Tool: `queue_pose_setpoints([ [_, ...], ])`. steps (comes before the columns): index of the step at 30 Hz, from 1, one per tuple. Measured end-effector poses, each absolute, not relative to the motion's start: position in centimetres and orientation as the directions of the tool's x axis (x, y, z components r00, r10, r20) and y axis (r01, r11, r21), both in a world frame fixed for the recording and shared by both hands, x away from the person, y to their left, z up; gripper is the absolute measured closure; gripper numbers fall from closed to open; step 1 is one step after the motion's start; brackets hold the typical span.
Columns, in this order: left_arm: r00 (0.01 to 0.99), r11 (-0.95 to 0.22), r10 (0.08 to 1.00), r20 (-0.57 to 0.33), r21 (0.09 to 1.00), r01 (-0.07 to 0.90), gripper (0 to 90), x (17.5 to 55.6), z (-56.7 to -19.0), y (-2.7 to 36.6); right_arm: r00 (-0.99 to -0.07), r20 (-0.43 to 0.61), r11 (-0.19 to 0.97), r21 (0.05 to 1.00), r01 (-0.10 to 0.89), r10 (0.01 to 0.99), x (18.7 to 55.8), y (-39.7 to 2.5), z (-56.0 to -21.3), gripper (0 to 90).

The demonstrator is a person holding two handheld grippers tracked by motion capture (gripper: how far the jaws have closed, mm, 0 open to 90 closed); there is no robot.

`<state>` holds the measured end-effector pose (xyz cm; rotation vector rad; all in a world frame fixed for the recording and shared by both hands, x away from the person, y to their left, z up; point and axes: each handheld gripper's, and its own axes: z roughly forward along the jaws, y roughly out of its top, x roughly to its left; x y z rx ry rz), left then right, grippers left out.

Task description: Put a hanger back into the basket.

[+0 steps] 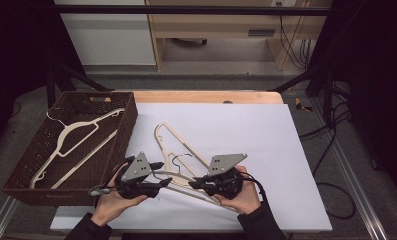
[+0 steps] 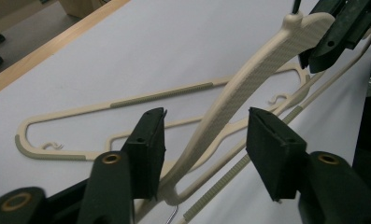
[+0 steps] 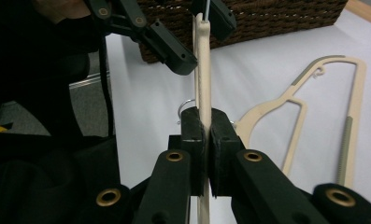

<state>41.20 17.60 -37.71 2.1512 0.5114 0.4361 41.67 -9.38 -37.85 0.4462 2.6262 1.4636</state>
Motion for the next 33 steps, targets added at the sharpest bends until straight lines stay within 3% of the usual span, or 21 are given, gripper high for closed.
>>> queue_pose_setpoints([
  [6,0.864,-0.556,0.486,0.131,0.809,0.190,63.4,41.1,-37.6,17.4,-0.958,0.056,0.508,0.838,0.198,0.281,41.6,-9.3,-37.8,87.2],
  [12,0.864,-0.593,0.479,0.154,0.782,0.189,68.6,40.6,-37.4,17.0,-0.959,0.067,0.515,0.832,0.205,0.275,41.7,-9.7,-37.8,86.2],
  [17,0.879,-0.592,0.464,0.110,0.777,0.215,78.1,40.2,-37.5,16.4,-0.932,0.032,0.502,0.835,0.223,0.360,42.2,-10.2,-38.0,79.0],
  [26,0.891,-0.554,0.452,0.033,0.794,0.251,83.0,39.7,-37.3,16.1,-0.902,-0.005,0.490,0.841,0.230,0.432,42.4,-10.2,-38.3,68.8],
  [29,0.899,-0.530,0.438,-0.007,0.806,0.264,85.7,39.6,-37.1,16.1,-0.887,-0.011,0.458,0.859,0.228,0.462,42.4,-10.5,-38.1,61.1],
  [33,0.889,-0.527,0.457,0.013,0.810,0.259,86.6,39.3,-36.9,16.1,-0.883,0.028,0.398,0.886,0.239,0.469,42.5,-11.3,-37.8,54.2],
])
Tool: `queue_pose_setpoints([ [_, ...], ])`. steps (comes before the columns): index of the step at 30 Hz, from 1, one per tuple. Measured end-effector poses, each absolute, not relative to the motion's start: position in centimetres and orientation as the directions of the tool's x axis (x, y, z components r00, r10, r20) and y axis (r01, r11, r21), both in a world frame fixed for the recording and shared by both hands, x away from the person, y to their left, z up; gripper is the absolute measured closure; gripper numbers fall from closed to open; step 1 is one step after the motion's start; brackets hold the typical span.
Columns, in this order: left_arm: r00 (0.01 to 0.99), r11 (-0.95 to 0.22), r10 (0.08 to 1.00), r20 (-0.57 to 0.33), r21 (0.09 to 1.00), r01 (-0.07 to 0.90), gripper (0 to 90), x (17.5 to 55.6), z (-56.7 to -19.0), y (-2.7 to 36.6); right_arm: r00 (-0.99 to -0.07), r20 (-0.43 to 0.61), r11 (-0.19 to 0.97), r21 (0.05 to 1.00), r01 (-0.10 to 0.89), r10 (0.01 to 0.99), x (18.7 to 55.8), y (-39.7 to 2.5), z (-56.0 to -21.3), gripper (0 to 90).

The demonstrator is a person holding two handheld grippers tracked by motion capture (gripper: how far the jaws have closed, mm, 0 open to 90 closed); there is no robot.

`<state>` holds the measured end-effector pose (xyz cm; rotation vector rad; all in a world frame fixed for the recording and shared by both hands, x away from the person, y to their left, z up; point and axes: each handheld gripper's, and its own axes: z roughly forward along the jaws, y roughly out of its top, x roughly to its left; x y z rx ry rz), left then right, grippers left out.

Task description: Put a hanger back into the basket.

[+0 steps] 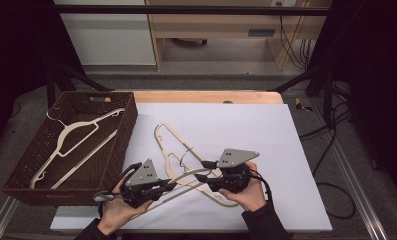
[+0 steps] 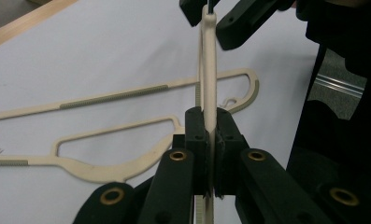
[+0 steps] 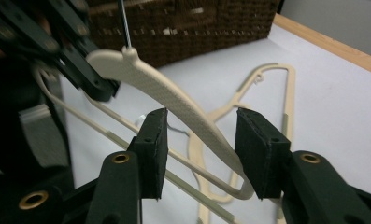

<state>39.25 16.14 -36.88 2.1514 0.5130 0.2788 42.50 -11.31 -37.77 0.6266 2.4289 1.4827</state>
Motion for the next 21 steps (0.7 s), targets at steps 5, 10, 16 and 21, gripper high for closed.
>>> queue_pose_setpoints([
  [5,0.873,-0.508,0.488,0.017,0.818,0.268,86.6,39.3,-36.5,16.7,-0.852,0.086,0.291,0.918,0.269,0.516,42.6,-13.5,-37.0,36.6],
  [10,0.848,-0.493,0.528,0.034,0.826,0.274,86.6,39.0,-35.3,17.5,-0.788,0.093,0.237,0.926,0.292,0.609,42.4,-16.0,-36.4,23.9],
  [16,0.822,-0.475,0.566,0.068,0.841,0.257,86.6,38.5,-32.0,19.5,-0.727,0.097,0.184,0.937,0.296,0.680,41.3,-19.2,-36.3,15.4],
  [21,0.807,-0.462,0.582,0.100,0.857,0.227,86.6,38.9,-28.1,21.6,-0.684,0.106,0.167,0.932,0.321,0.722,41.1,-21.0,-37.0,15.0],
])
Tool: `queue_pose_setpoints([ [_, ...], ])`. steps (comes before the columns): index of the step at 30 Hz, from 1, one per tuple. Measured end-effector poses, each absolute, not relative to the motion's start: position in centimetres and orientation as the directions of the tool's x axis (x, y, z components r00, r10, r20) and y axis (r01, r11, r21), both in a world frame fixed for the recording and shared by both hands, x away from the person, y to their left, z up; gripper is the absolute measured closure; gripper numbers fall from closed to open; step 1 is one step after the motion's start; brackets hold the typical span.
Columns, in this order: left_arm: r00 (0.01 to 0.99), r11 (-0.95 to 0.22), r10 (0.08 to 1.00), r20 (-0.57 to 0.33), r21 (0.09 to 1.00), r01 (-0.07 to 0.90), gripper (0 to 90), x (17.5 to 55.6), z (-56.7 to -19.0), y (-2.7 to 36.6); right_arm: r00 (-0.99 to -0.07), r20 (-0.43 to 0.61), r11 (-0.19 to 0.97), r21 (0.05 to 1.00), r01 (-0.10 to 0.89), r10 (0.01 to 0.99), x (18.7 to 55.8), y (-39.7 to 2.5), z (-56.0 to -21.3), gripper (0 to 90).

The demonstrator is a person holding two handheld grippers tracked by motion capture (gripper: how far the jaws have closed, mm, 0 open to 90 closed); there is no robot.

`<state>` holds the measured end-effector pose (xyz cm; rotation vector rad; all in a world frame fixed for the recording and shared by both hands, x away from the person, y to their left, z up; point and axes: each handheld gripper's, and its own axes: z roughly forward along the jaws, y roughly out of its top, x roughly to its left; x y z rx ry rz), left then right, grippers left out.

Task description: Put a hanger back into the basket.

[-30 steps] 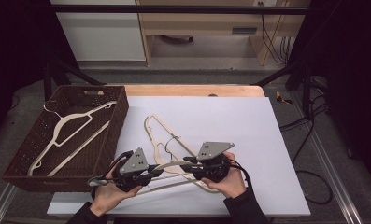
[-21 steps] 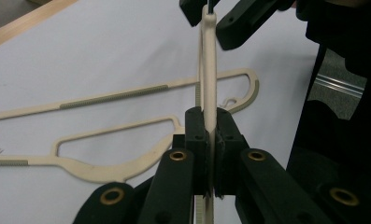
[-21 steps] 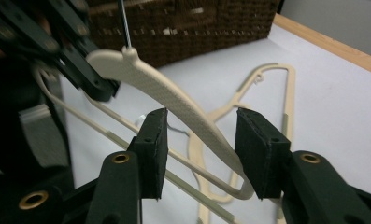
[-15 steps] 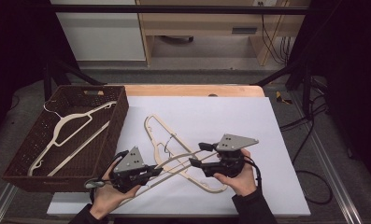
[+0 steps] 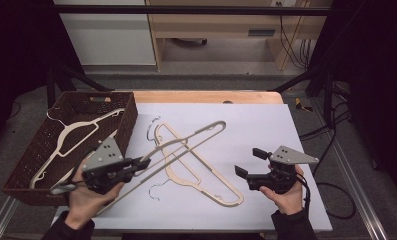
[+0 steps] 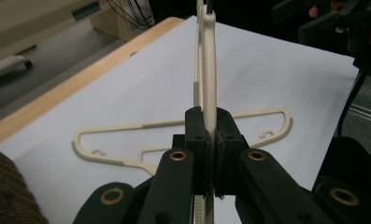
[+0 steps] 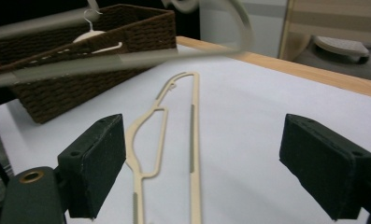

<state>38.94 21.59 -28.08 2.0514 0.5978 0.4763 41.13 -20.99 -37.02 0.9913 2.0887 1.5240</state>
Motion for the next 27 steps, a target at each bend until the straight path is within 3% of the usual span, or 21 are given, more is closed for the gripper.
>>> queue_pose_setpoints([
  [7,0.769,-0.490,0.619,0.159,0.844,0.220,86.6,41.2,-24.7,24.7,-0.666,0.115,0.146,0.935,0.323,0.737,41.3,-21.4,-37.4,14.0],
  [12,0.752,-0.456,0.646,0.135,0.858,0.238,86.5,43.5,-24.1,28.0,-0.650,0.103,0.144,0.938,0.316,0.753,41.3,-21.3,-37.4,10.2],
  [27,0.645,-0.428,0.754,0.126,0.839,0.337,86.5,48.8,-26.6,38.4,-0.638,0.101,0.137,0.940,0.313,0.763,41.4,-21.6,-37.3,7.4],
])
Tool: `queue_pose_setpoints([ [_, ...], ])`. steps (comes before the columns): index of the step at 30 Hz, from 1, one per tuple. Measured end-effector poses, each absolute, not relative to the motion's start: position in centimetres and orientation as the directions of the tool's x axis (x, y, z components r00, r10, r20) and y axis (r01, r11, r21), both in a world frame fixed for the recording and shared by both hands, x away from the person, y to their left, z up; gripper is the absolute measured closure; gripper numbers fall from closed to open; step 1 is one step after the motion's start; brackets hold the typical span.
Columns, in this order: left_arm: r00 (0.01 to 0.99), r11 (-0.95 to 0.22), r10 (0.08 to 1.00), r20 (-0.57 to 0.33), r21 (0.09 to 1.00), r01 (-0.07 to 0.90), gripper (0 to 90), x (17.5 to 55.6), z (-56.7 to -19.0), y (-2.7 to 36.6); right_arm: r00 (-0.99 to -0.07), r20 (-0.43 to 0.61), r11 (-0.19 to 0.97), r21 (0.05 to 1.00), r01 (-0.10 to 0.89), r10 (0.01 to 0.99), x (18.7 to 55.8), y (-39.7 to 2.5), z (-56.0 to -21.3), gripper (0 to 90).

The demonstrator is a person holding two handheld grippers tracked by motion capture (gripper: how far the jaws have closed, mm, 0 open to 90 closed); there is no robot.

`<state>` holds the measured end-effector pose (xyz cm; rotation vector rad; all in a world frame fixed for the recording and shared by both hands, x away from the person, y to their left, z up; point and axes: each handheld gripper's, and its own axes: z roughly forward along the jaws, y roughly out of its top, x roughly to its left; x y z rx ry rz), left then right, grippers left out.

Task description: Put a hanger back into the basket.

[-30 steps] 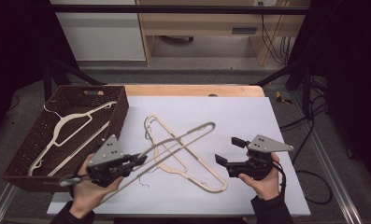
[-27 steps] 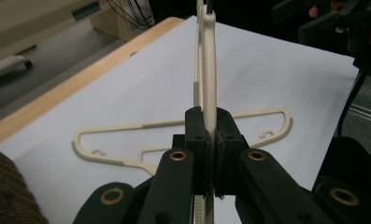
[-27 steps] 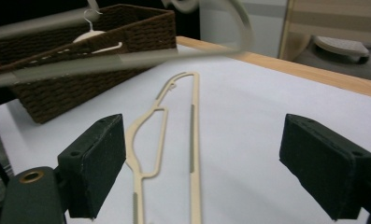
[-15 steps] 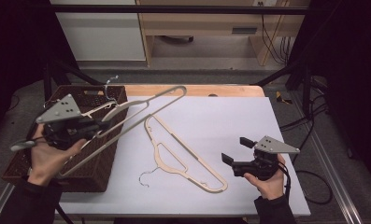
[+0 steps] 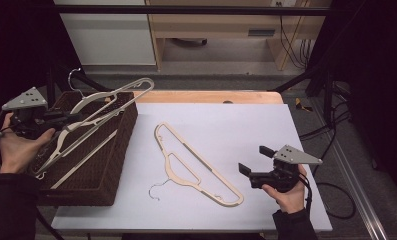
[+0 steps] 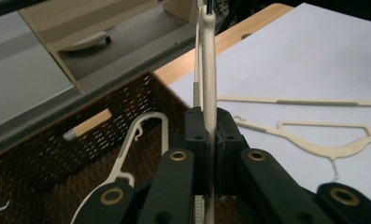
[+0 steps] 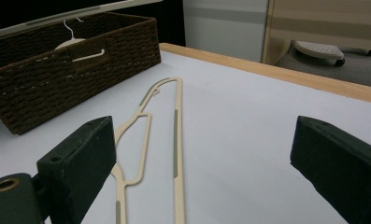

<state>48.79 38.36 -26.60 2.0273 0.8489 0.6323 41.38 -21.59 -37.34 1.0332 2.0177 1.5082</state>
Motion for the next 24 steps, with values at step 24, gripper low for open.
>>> queue_pose_setpoints([
  [24,0.549,-0.325,0.835,-0.022,0.786,0.525,86.5,49.7,-34.3,44.3,-0.642,0.092,0.145,0.940,0.307,0.761,41.4,-21.3,-37.4,8.5],
])
